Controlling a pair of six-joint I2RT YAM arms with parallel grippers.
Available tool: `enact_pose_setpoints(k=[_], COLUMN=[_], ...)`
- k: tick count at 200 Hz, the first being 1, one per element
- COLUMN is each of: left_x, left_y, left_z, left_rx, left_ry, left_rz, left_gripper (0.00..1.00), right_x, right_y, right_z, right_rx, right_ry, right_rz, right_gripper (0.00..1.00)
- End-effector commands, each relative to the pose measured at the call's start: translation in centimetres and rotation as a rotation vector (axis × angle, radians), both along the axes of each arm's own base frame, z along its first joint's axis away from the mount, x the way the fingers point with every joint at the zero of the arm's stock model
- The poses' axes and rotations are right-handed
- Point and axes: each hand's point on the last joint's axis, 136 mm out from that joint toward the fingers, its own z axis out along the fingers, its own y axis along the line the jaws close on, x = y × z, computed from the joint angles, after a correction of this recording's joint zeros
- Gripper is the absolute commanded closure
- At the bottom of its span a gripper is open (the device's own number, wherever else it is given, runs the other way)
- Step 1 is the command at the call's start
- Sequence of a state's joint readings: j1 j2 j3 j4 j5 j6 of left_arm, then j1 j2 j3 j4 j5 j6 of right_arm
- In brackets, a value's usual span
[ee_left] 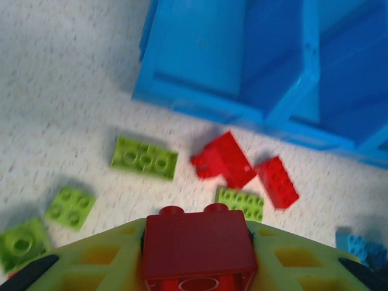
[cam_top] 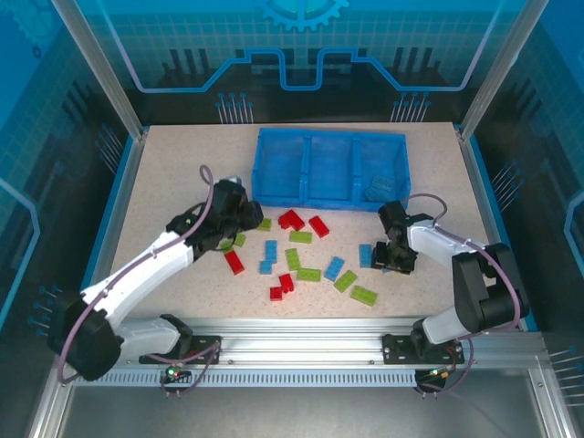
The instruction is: Sort the legos into containers by color
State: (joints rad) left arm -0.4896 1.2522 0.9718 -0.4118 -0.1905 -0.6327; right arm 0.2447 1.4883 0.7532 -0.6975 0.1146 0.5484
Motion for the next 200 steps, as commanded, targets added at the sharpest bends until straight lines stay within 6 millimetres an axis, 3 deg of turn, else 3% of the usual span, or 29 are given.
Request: enact_pose_setpoints(k=[1, 51, 90, 114, 141, 164, 185, 200], left_x=[3.4, 10.0, 14.7, 16.7, 17.6, 17.7, 17.0, 16.1], left_y=[-1.8, -3.0, -3.9, -4.6, -4.5, -4.1, -3.8, -3.7], left_z=[1.5, 0.1, -0.8, -3.3, -5.8, -6.7, -6.0, -4.7], left_rx=[-0.016, -0.047, -0.053, -0.038, -0.044, -0.027, -0.040, -0.070], left_ry=[-0.030, 0.031, 0.063, 0.118, 0.180, 0.200, 0.204, 0.170], left_rz=[-0.103, -0.119, -0.135, -0.136, -0.098, -0.071, -0.051, -0.039], left_gripper=[0.60, 0.62, 0.61, 0.55, 0.45, 0.39, 0.33, 0.23], right_x=[0.9, 0.2, 1.4, 3.3, 6.0, 8.4, 10.6, 12.3], right_y=[0.4, 0.2, 0.3, 0.5, 0.7, 0.6, 0.4, -0.3], right_z=[-0.2, 0.7, 5.4, 9.0, 11.9, 13.0, 13.6, 13.9], right_rx=[-0.010, -0.004, 0.024, 0.041, 0.051, 0.043, 0.039, 0.035], right_ry=[-0.014, -0.036, -0.169, -0.247, -0.313, -0.329, -0.358, -0.382], right_rz=[0.036, 0.002, -0.014, -0.003, 0.017, 0.030, 0.029, 0.003], right_gripper=[0.53, 0.72, 0.74, 0.74, 0.74, 0.75, 0.76, 0.76])
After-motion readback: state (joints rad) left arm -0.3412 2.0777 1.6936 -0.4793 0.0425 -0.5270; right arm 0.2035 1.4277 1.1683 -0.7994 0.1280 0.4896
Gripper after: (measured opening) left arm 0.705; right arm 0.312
